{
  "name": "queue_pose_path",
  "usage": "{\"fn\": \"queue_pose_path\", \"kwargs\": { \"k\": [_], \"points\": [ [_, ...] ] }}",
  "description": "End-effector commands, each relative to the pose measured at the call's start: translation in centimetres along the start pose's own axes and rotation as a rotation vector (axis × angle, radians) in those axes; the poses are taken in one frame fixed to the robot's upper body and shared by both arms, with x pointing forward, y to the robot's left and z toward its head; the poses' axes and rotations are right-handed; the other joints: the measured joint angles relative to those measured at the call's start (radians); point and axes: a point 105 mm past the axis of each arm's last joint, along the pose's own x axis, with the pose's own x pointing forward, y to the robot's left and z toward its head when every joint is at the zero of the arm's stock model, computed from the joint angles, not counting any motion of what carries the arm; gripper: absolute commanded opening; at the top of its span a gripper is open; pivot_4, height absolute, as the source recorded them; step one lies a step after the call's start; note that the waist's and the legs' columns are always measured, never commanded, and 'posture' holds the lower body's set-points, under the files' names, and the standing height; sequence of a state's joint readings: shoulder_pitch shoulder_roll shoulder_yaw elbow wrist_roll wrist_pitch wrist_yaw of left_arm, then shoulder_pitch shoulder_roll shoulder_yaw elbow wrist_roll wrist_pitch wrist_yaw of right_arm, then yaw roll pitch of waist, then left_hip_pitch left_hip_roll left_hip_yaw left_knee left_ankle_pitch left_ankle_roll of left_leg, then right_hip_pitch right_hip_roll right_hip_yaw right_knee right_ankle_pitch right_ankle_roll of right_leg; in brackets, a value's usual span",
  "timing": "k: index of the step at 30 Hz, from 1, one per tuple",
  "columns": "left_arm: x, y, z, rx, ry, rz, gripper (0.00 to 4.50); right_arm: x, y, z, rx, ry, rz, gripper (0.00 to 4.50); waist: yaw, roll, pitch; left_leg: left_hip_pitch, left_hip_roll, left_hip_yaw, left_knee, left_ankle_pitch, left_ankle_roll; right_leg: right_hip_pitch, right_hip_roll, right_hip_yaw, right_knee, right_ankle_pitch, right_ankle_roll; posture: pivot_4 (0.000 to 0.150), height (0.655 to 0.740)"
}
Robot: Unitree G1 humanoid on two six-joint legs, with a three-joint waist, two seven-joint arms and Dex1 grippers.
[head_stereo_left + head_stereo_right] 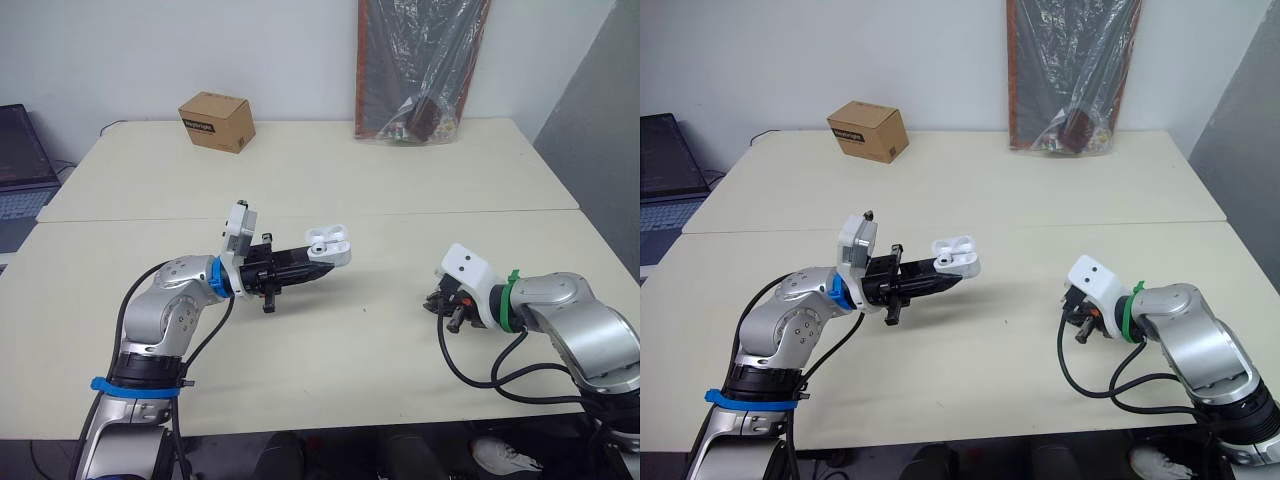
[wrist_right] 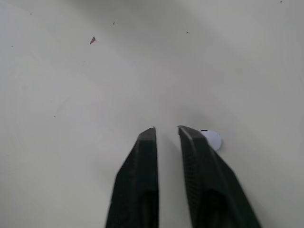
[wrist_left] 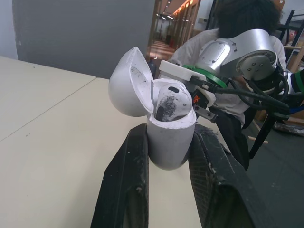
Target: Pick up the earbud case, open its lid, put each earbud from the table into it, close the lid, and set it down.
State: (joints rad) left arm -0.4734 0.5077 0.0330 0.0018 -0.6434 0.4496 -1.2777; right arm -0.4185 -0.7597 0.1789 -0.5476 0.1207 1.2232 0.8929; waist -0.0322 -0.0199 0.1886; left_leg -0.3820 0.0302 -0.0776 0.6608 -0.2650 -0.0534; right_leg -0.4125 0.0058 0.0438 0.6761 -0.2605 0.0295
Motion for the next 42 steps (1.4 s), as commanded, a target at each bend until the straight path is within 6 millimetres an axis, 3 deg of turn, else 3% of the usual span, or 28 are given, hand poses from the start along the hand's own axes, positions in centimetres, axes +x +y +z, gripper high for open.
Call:
{"fn": "queue_pose_path", "kwargs": {
  "k": [1, 13, 42],
  "points": [
    [0.2, -0.3, 0.8, 0.04, -0.013, -0.019, 0.85, 0.0, -0.4, 0.7, -0.042, -0.012, -0.033, 0.04, 0.0, 0.0, 0.0, 0.0, 0.0, 0.0, 0.0, 0.0, 0.0, 0.0, 0.0, 0.0, 0.0, 0.0, 0.0, 0.15, 0.74],
    [0.1, -0.4, 0.8, 0.041, -0.007, -0.013, 0.85, 1.5, -2.2, -1.6, -0.02, 0.064, -0.103, 0.04, 0.0, 0.0, 0.0, -0.001, 0.0, 0.0, 0.0, 0.0, 0.0, -0.001, 0.0, 0.0, -0.001, 0.0, 0.0, 0.15, 0.74],
    [0.2, -0.7, 0.6, 0.037, -0.013, -0.011, 0.85, 0.9, -3.5, 0.6, -0.017, -0.004, -0.141, 0.04, 0.0, 0.0, 0.0, -0.002, 0.0, 0.0, -0.001, 0.0, 0.0, -0.002, 0.0, 0.0, -0.001, 0.0, 0.0, 0.15, 0.74]
  ]
}}
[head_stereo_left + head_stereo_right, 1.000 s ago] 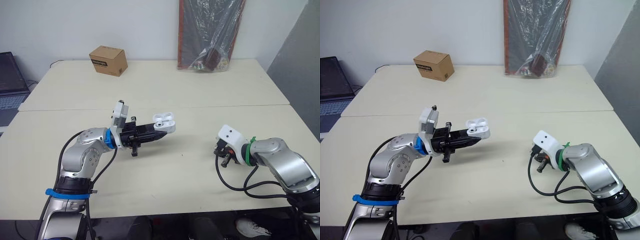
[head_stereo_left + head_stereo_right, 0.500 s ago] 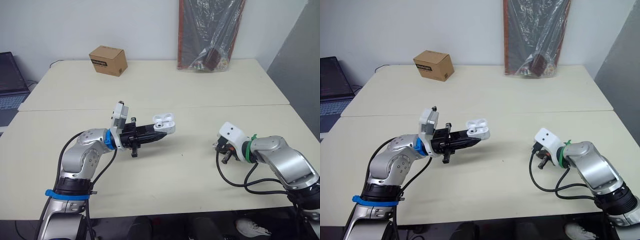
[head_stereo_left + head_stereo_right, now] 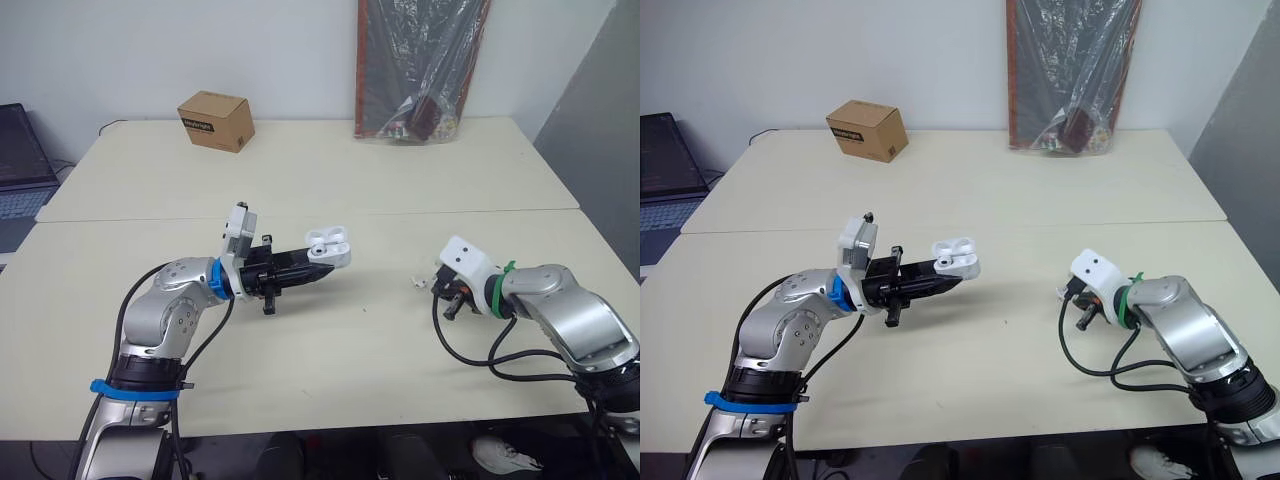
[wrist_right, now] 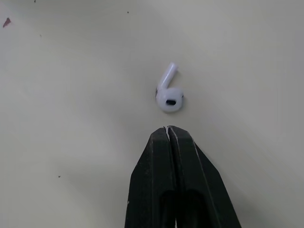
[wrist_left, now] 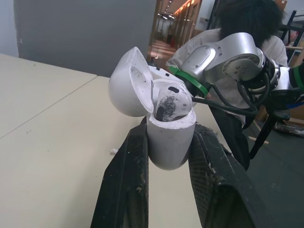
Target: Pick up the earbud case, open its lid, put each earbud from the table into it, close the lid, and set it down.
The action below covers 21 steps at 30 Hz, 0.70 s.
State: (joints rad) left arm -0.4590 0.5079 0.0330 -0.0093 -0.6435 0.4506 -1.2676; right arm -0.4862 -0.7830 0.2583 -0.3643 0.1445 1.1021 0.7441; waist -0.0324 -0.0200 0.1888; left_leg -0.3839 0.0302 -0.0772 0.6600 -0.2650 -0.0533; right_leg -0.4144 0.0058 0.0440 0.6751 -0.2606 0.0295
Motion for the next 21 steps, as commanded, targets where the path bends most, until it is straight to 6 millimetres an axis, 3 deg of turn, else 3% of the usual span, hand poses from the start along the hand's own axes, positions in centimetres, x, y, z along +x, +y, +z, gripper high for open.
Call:
{"fn": "queue_pose_path", "kwargs": {
  "k": [1, 7, 13, 21],
  "points": [
    [0.3, -0.6, 0.8, 0.042, -0.015, -0.02, 0.85, -0.5, -0.6, 1.3, 0.001, -0.043, -0.021, 0.04, 0.0, 0.0, 0.0, 0.0, 0.0, 0.0, 0.0, 0.0, 0.0, 0.0, 0.0, 0.0, 0.0, 0.0, 0.0, 0.15, 0.74],
    [0.3, -0.6, 0.8, 0.043, -0.015, -0.017, 0.85, -0.3, -0.4, 1.7, 0.024, -0.055, -0.004, 0.04, 0.0, 0.0, 0.0, 0.0, 0.0, 0.0, 0.0, 0.0, 0.0, 0.0, 0.0, 0.0, 0.0, 0.0, 0.0, 0.15, 0.74],
    [0.2, -0.6, 0.8, 0.044, -0.013, -0.014, 0.85, 0.1, -0.7, 2.0, 0.049, -0.064, -0.012, 2.0, 0.0, 0.0, 0.0, 0.0, 0.0, 0.0, 0.0, 0.0, 0.0, 0.0, 0.0, 0.0, 0.0, 0.0, 0.0, 0.15, 0.74],
    [0.1, -0.6, 0.8, 0.045, -0.009, -0.011, 0.85, 1.1, -1.0, 1.7, 0.102, -0.054, -0.012, 2.0, 0.0, 0.0, 0.0, -0.001, 0.0, 0.0, 0.0, 0.0, 0.0, -0.001, 0.0, 0.0, 0.0, 0.0, 0.0, 0.15, 0.74]
  ]
}}
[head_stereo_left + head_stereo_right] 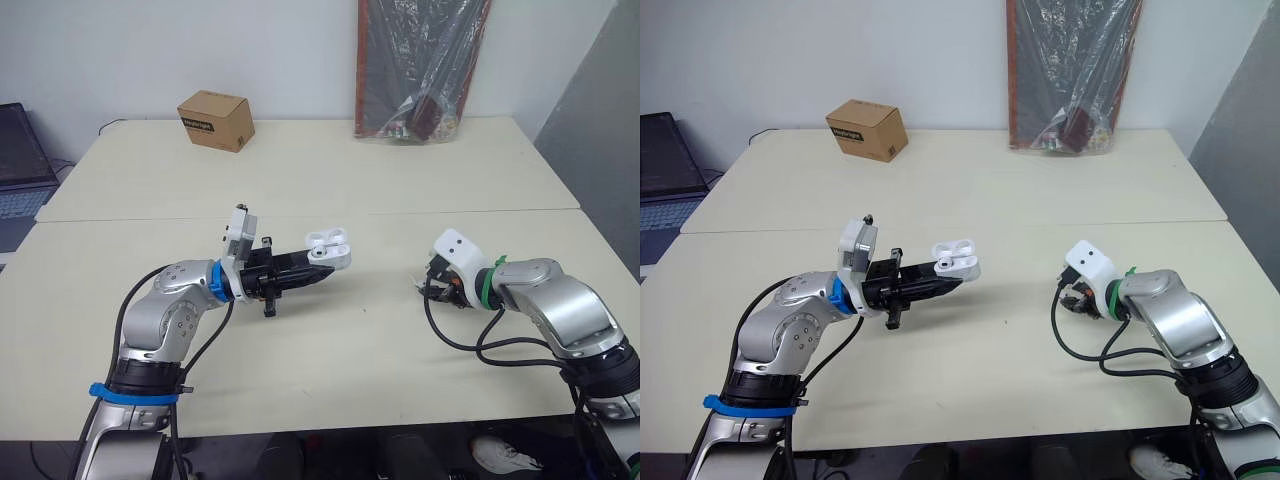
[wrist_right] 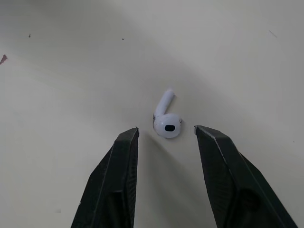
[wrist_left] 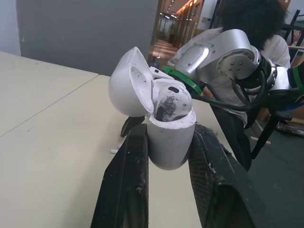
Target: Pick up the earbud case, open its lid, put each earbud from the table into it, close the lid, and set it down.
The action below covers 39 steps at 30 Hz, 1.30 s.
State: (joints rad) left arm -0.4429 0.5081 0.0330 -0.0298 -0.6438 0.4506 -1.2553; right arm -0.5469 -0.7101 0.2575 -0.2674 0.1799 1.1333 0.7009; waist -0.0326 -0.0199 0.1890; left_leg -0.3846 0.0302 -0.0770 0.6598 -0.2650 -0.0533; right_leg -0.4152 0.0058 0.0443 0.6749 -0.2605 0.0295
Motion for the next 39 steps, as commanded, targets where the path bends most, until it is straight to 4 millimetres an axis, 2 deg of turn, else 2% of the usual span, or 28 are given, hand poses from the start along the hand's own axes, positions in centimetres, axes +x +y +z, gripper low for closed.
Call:
{"fn": "queue_pose_path", "kwargs": {
  "k": [1, 10, 13, 16, 20, 24, 28, 32, 35, 39],
  "points": [
    [0.1, -0.4, 0.9, 0.043, -0.011, -0.018, 0.85, 0.0, -0.6, 1.0, 0.019, -0.041, -0.019, 2.0, 0.0, 0.0, 0.0, 0.0, 0.0, 0.0, 0.0, 0.0, 0.0, 0.0, 0.0, 0.0, 0.0, 0.0, 0.0, 0.15, 0.74],
    [-0.2, -0.5, 0.9, 0.042, -0.007, -0.013, 0.85, 0.8, -0.7, 0.7, 0.051, -0.032, -0.008, 2.0, 0.0, 0.0, 0.0, 0.0, 0.0, 0.0, 0.0, 0.0, 0.0, 0.0, 0.0, 0.0, 0.0, 0.0, 0.0, 0.15, 0.74],
    [-0.3, -0.5, 0.9, 0.042, -0.007, -0.009, 0.85, 0.6, -0.6, 0.5, 0.053, -0.026, -0.007, 1.41, 0.0, 0.0, 0.0, 0.0, 0.0, 0.0, 0.0, 0.0, 0.0, 0.0, 0.0, 0.0, 0.0, 0.0, 0.0, 0.15, 0.74],
    [-0.3, -0.4, 0.9, 0.041, -0.006, -0.009, 0.85, 0.4, -0.5, 0.4, 0.048, -0.018, 0.005, 0.42, 0.0, 0.0, 0.0, 0.0, 0.0, 0.0, 0.0, 0.0, 0.0, 0.0, 0.0, 0.0, 0.0, 0.0, 0.0, 0.15, 0.74],
    [-0.2, -0.5, 0.8, 0.04, -0.007, -0.011, 0.85, 0.1, -0.3, 0.3, 0.011, -0.009, 0.019, 0.42, 0.0, 0.0, 0.0, 0.0, 0.0, 0.0, 0.0, 0.0, 0.0, 0.0, 0.0, 0.0, 0.0, 0.0, 0.0, 0.15, 0.74],
    [-0.1, -0.4, 0.8, 0.039, -0.009, -0.015, 0.85, -0.6, 0.3, 0.5, -0.242, -0.016, 0.084, 0.42, 0.0, 0.0, 0.0, 0.0, 0.0, 0.0, 0.0, 0.0, 0.0, 0.0, 0.0, 0.0, -0.001, 0.0, 0.0, 0.15, 0.74],
    [0.1, -0.2, 0.8, 0.04, -0.012, -0.02, 0.85, -1.5, 1.3, 0.3, -0.638, -0.001, 0.187, 0.42, -0.001, 0.001, 0.001, 0.0, 0.0, 0.0, -0.001, 0.0, 0.0, -0.001, 0.0, 0.0, -0.001, 0.0, 0.0, 0.15, 0.74],
    [0.2, -0.1, 0.8, 0.041, -0.016, -0.021, 0.85, -2.0, 1.9, -1.1, -0.966, 0.064, 0.288, 0.42, -0.001, 0.0, 0.001, 0.0, 0.0, 0.001, -0.001, 0.0, 0.0, -0.001, 0.0, 0.0, -0.002, 0.0, 0.0, 0.15, 0.74],
    [0.3, -0.2, 0.7, 0.043, -0.019, -0.018, 0.85, -2.8, 3.5, -2.3, -1.228, 0.071, 0.449, 0.42, -0.001, 0.0, 0.001, 0.0, 0.0, 0.001, -0.001, 0.0, 0.0, -0.001, 0.0, 0.0, -0.002, 0.0, 0.001, 0.15, 0.74],
    [0.2, -0.3, 0.7, 0.043, -0.022, -0.015, 0.85, -3.2, 3.8, -3.3, -1.313, 0.041, 0.576, 0.42, -0.001, 0.0, 0.001, 0.0, 0.0, 0.001, -0.001, 0.0, 0.0, -0.001, 0.0, 0.001, -0.002, 0.0, 0.001, 0.15, 0.74]
  ]
}}
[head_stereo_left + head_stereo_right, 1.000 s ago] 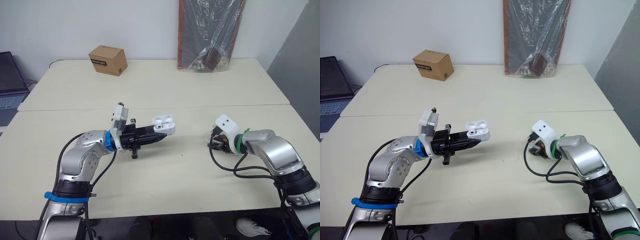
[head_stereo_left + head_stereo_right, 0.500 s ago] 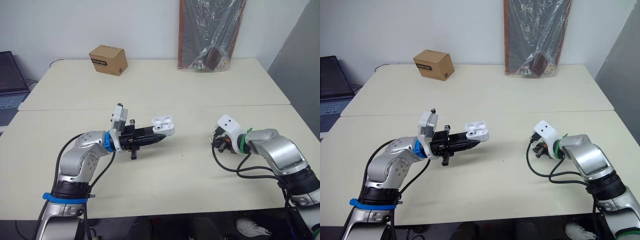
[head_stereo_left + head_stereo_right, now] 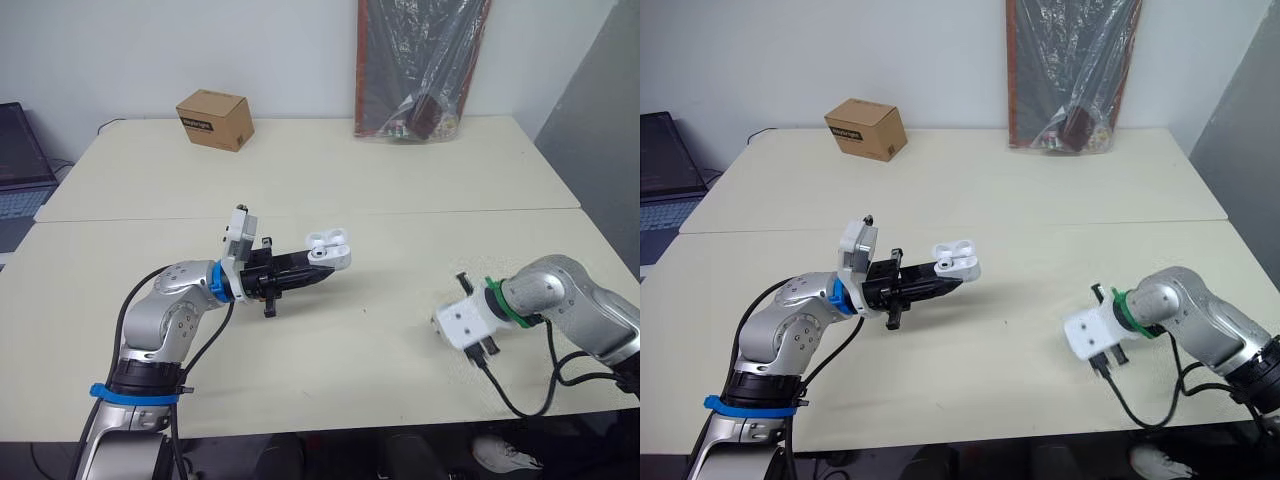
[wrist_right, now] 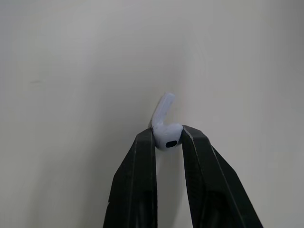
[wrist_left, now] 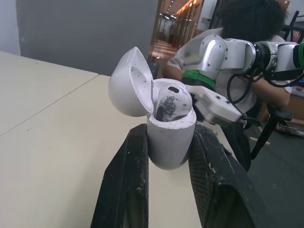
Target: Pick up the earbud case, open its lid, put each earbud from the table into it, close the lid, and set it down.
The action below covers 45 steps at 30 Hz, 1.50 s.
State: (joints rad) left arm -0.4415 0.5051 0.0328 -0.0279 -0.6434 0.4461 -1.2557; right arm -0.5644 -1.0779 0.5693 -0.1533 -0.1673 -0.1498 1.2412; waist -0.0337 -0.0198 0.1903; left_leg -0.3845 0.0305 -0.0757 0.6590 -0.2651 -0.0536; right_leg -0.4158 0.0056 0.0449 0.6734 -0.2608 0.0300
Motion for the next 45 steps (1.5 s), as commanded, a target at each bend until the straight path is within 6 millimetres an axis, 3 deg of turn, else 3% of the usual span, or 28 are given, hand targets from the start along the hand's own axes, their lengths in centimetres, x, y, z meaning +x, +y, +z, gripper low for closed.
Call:
{"fn": "queue_pose_path", "kwargs": {
  "k": [1, 13, 18, 21, 23, 33, 35, 41, 45],
  "points": [
    [0.2, -0.3, 0.8, 0.043, -0.018, -0.014, 0.85, -0.5, 0.6, 0.0, -0.105, -0.052, 0.066, 0.42, 0.001, 0.0, 0.0, 0.0, 0.0, 0.0, 0.0, 0.0, 0.0, 0.0, 0.0, 0.0, 0.0, 0.0, 0.0, 0.15, 0.74],
    [0.3, -0.2, 0.8, 0.048, -0.024, -0.007, 0.85, -0.6, 0.6, -1.8, -0.256, -0.067, 0.169, 0.42, 0.002, 0.0, 0.0, 0.002, 0.0, 0.0, 0.001, 0.0, 0.0, 0.002, 0.0, 0.0, 0.001, 0.0, 0.0, 0.15, 0.74],
    [0.3, -0.2, 0.8, 0.048, -0.027, -0.008, 0.85, -0.7, 0.0, -1.7, -0.216, -0.058, 0.131, 2.01, 0.002, 0.0, 0.0, 0.004, 0.0, -0.001, 0.002, 0.0, 0.0, 0.005, 0.0, 0.0, 0.002, 0.0, -0.001, 0.15, 0.74],
    [0.3, -0.3, 0.8, 0.048, -0.027, -0.008, 0.85, -1.8, -0.4, -0.7, -0.151, -0.078, 0.084, 3.06, 0.004, 0.0, 0.0, 0.004, 0.0, -0.001, 0.002, 0.0, 0.0, 0.005, -0.001, 0.0, 0.002, 0.0, -0.001, 0.15, 0.74],
    [0.4, -0.3, 0.7, 0.049, -0.029, -0.008, 0.85, -2.5, -0.4, 0.0, -0.091, -0.086, 0.061, 3.06, 0.007, 0.0, 0.0, 0.003, 0.0, -0.002, 0.002, 0.0, 0.0, 0.004, -0.001, -0.001, 0.002, 0.002, -0.003, 0.15, 0.74],
    [0.4, -0.5, 0.5, 0.041, -0.029, -0.015, 0.85, -5.1, 0.1, 3.1, 0.361, -0.097, -0.054, 3.06, 0.005, 0.001, 0.001, 0.004, 0.0, -0.002, 0.002, 0.0, 0.0, 0.004, -0.001, -0.001, 0.002, 0.0, -0.001, 0.15, 0.74],
    [0.4, -0.5, 0.4, 0.039, -0.029, -0.016, 0.85, -5.4, -0.5, 3.3, 0.542, -0.12, -0.119, 3.06, 0.004, 0.001, 0.001, 0.004, 0.0, -0.002, 0.002, 0.0, 0.0, 0.004, -0.001, -0.001, 0.002, 0.0, 0.0, 0.15, 0.74],
    [0.4, -0.6, 0.2, 0.035, -0.027, -0.018, 0.85, -5.1, -1.1, 1.1, 1.037, -0.042, -0.3, 3.06, 0.005, 0.0, 0.0, 0.004, -0.001, -0.002, 0.002, 0.0, 0.0, 0.004, -0.001, -0.001, 0.002, 0.0, 0.0, 0.15, 0.74],
    [0.3, -0.7, 0.2, 0.029, -0.022, -0.016, 0.85, -5.1, -0.5, -0.4, 1.296, 0.05, -0.444, 3.06, 0.005, 0.0, 0.0, 0.002, -0.001, -0.002, 0.002, 0.0, 0.0, 0.003, -0.001, -0.001, 0.002, 0.0, 0.0, 0.15, 0.74]
  ]
}}
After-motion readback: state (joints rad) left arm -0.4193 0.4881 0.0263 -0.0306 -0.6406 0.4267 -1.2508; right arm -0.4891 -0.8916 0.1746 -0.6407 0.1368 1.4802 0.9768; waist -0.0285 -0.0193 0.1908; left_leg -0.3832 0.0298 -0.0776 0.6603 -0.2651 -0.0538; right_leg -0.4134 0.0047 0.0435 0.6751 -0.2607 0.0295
